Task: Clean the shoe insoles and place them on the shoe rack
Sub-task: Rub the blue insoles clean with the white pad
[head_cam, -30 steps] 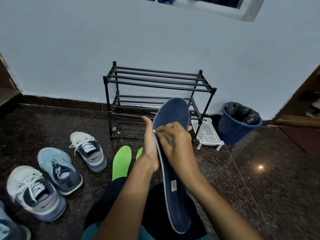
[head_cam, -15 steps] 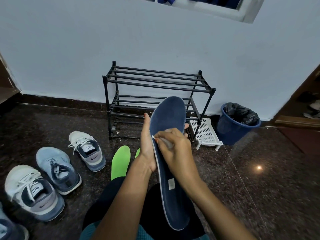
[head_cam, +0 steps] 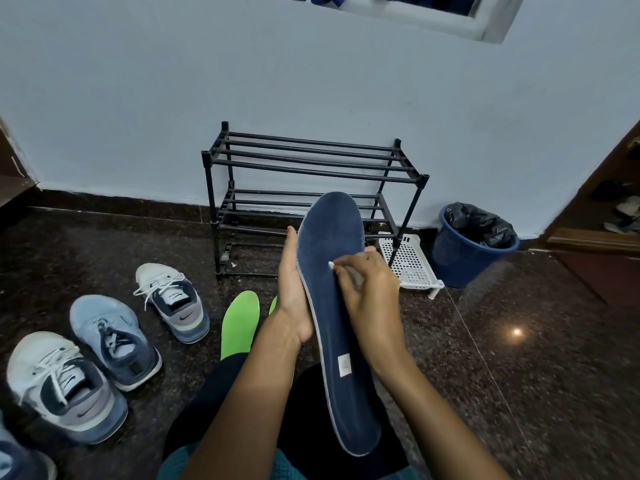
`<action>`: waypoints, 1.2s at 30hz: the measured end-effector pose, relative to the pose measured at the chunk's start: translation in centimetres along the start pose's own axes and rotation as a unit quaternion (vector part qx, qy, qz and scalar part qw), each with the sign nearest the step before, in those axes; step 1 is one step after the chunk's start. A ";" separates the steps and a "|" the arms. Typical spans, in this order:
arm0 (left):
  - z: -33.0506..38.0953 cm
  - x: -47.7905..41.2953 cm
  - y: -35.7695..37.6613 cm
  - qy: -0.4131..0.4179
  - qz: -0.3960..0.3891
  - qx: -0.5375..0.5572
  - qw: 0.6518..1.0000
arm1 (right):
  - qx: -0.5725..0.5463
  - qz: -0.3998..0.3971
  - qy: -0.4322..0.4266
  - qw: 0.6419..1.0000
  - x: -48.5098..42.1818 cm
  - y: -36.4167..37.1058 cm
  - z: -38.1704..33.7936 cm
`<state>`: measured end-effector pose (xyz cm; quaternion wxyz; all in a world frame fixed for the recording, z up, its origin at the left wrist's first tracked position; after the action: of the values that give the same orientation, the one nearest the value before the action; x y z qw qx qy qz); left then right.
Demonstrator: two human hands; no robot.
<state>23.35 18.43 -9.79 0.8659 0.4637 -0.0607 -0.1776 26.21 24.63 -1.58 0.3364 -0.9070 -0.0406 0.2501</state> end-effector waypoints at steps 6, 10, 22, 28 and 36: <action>0.7 0.0 -0.1 0.034 0.009 0.035 0.999 | -0.001 -0.019 -0.029 0.999 2.1 1.1 -0.9; 0.4 0.0 -0.3 0.022 0.029 0.023 0.999 | 0.006 -0.031 -0.032 0.999 2.4 1.1 -1.0; 0.6 0.2 -0.2 0.029 0.036 0.024 0.999 | -0.010 -0.036 -0.015 0.999 2.2 0.9 -1.2; 0.5 0.1 -0.4 0.029 0.034 -0.012 0.999 | 0.030 0.002 0.007 1.000 0.0 -0.9 0.4; 0.6 0.5 -0.2 0.019 0.047 0.007 0.999 | 0.019 -0.001 -0.035 0.999 2.0 0.3 -1.1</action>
<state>23.56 17.68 -9.62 0.8710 0.4695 -0.0669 -0.1278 28.42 24.25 -1.94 0.3526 -0.8909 -0.0488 0.2821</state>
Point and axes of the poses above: each hand's wrist, its own x-axis away from the middle knuckle, its own y-axis out of the palm, z = x × y, the point moved 10 cm from there along -x, towards the middle knuckle, and after that the axes turned 12 degrees about -z, right-handed, at the moved point
